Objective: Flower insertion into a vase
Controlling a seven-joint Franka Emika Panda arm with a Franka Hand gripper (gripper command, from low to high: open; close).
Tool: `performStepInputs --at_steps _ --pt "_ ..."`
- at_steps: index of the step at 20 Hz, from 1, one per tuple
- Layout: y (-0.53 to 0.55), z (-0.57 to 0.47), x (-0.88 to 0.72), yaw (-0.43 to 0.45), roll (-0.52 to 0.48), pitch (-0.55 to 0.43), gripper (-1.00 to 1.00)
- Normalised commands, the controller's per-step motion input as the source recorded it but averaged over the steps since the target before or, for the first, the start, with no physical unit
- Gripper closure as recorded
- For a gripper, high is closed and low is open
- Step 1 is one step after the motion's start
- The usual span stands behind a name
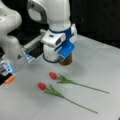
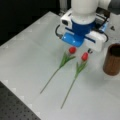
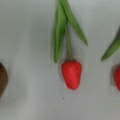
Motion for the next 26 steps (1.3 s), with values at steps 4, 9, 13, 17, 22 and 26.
performStepInputs --at_steps 4,9,13,17,22,26 --pt "0.01 -0.36 0.42 0.051 0.054 0.063 -1.0" --pt "0.03 -0.2 0.35 0.033 0.028 0.035 -1.0" --pt "0.01 -0.1 0.26 0.025 0.007 0.046 -1.0" --pt "0.01 -0.05 0.22 0.006 0.01 0.071 -1.0" --pt "0.01 -0.04 0.22 -0.056 0.026 0.02 -1.0" --pt "0.01 -0.09 0.19 -0.078 0.026 0.041 -1.0"
